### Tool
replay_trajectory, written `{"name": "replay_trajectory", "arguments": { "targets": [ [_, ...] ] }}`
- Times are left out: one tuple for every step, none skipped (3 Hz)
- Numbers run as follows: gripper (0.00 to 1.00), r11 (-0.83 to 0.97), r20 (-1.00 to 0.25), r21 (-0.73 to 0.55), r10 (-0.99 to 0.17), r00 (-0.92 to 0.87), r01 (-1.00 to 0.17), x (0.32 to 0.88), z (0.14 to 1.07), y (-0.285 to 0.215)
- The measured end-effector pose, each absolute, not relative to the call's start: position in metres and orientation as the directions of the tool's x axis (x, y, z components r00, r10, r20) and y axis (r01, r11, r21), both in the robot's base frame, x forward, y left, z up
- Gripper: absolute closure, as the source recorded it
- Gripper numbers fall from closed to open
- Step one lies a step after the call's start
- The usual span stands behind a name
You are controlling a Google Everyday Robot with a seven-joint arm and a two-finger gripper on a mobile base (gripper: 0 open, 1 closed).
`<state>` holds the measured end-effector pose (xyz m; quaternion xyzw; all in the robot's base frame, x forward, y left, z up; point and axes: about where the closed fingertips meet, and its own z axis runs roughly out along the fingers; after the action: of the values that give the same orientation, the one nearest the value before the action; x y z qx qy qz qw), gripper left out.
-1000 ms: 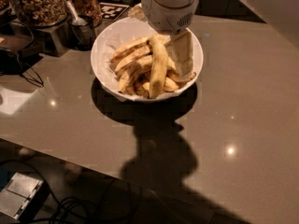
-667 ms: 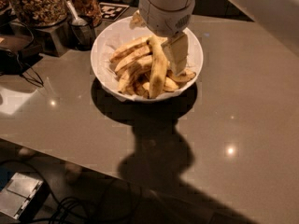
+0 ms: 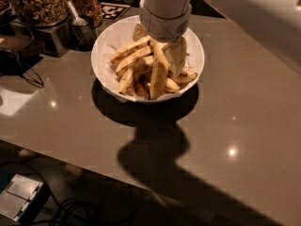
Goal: Pick banana from white bowl
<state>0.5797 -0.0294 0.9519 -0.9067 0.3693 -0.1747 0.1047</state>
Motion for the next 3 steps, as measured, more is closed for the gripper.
{"name": "replay_trajectory", "arguments": {
  "targets": [
    [0.22,-0.726,0.256,-0.307,-0.685,0.682,-0.615,0.586,0.948,-0.03],
    [0.23,-0.741,0.263,-0.292,-0.67,0.694,-0.605,0.588,0.941,-0.031],
    [0.21,-0.745,0.251,-0.268,-0.666,0.702,-0.611,0.582,0.93,-0.033]
  ]
}}
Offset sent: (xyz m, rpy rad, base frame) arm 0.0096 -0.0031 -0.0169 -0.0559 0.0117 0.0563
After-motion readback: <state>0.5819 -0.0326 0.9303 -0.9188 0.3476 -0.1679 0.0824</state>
